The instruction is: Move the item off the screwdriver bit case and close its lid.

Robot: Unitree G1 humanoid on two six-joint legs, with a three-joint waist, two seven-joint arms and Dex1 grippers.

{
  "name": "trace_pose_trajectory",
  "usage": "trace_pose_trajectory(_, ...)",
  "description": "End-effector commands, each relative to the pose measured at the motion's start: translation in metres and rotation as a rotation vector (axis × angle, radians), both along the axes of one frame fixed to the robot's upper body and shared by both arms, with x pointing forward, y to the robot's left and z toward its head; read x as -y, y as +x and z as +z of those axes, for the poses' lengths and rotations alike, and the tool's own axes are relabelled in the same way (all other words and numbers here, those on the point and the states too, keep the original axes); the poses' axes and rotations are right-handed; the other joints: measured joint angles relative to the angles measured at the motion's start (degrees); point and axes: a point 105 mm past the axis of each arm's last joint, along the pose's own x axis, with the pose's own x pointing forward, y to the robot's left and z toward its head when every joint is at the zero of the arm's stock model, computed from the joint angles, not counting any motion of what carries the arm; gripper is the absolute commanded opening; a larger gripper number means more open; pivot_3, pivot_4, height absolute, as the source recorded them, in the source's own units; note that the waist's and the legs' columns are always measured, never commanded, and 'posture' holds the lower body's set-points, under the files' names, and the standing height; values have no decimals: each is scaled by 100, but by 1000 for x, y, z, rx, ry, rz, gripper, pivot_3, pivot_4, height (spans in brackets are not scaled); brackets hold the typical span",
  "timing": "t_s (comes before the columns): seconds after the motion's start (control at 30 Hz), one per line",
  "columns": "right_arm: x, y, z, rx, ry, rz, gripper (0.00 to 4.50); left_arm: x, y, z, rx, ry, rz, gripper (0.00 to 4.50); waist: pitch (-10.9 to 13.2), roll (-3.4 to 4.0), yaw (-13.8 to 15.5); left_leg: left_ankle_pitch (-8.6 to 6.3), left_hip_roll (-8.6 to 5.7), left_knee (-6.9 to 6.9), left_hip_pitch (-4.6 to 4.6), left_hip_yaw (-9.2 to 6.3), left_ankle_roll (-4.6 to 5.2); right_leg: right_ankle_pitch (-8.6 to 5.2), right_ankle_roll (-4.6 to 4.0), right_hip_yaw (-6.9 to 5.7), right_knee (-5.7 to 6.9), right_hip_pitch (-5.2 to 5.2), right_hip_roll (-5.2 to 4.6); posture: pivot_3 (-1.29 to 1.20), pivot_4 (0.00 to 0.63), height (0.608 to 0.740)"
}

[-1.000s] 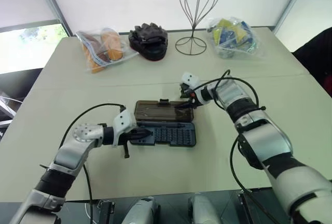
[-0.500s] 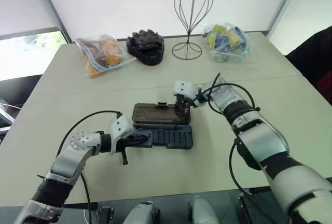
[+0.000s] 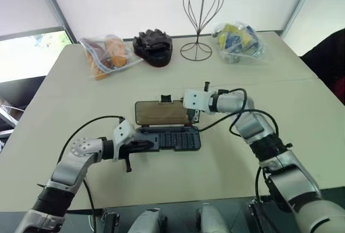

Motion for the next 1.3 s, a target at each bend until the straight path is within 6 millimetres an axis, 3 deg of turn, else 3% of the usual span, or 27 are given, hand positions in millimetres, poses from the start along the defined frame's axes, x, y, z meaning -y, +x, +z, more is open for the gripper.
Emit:
trace_pose_trajectory(0.03, -2, -4, 20, 73, 42, -10, 20, -4, -6, -8, -206, -117, 75, 0, 5, 0, -7, 0, 0, 0, -4, 0, 0, 0, 0, 0, 0, -2, 0, 0, 150, 740)
trace_pose_trajectory(0.3, 1, -6, 13, 112, -21, 21, 20, -1, 4, 84, -280, -605, 85, 0, 88, -62, -24, 3, 2, 19, -86, -1, -3, 0, 1, -4, 13, -79, 1, 0, 150, 740)
trace_pose_trajectory(0.5, 1, -5, 13, 133, -25, 27, 20, -19, 48, 142, -134, -852, 227, 0, 93, -72, -30, 6, 2, 26, -95, 2, -7, 1, 1, -8, 12, -84, -1, 0, 150, 740)
trace_pose_trajectory(0.53, 1, -5, 14, 137, -26, 28, 20, -26, 69, 145, -77, -845, 328, 0, 95, -74, -30, 7, 2, 26, -95, 2, -9, 1, 1, -11, 12, -85, 0, 0, 150, 740)
trace_pose_trajectory(0.57, 1, -6, 14, 141, -26, 29, 20, -35, 93, 142, -16, -808, 464, 0, 98, -81, -15, 7, 2, 28, -96, 1, -9, 1, 1, -11, 12, -85, -1, 0, 150, 740)
trace_pose_trajectory(0.63, 0, -6, 15, 146, -26, 30, 20, -48, 122, 129, 70, -695, 631, 0, 104, -92, -12, 10, 2, 32, -95, 1, -15, 1, 1, -21, 10, -80, 1, 0, 150, 740)
trace_pose_trajectory(0.7, -1, -5, 16, 150, -19, 27, 20, -61, 143, 110, 167, -552, 757, 0, 104, -92, -28, 10, 1, 30, -95, 6, -15, 1, 2, -22, 9, -81, -1, 0, 150, 740)
trace_pose_trajectory(0.77, -2, -5, 16, 153, -17, 27, 20, -66, 152, 102, 196, -535, 795, 0, 105, -94, -54, 10, -1, 22, -96, 10, -15, 2, 2, -23, 8, -91, -4, 0, 150, 740)
trace_pose_trajectory(0.9, -3, -1, 18, 168, -7, 15, 20, -26, 148, 68, 118, -373, 530, 0, 106, -97, -78, 10, -1, 38, -156, 5, -14, 2, 2, -31, 15, -145, -5, 0, 150, 740)
trace_pose_trajectory(0.97, -3, -1, 18, 168, -7, 15, 20, -17, 143, 59, 46, -361, 432, 0, 108, -99, -100, 10, -3, 101, -188, -1, -14, 2, 3, -40, 31, -162, -6, 0, 150, 740)
trace_pose_trajectory(1.17, -7, -4, 18, 167, 12, 27, 20, -3, 128, 52, -108, -363, 225, 0, 108, -99, -170, 10, -9, 108, -198, -11, -13, 3, 3, -42, 45, -164, -8, 0, 150, 740)
trace_pose_trajectory(1.27, -8, -6, 21, 166, 27, 34, 942, -1, 127, 53, -126, -358, 199, 0, 108, -99, -167, 10, -16, 112, -199, -13, -13, 2, 3, -42, 60, -171, -9, 0, 150, 740)
trace_pose_trajectory(1.3, -7, -7, 23, 167, 29, 36, 1449, -1, 127, 53, -130, -357, 194, 0, 108, -99, -167, 10, -17, 113, -201, -14, -13, 2, 3, -42, 74, -175, -10, 0, 150, 740)
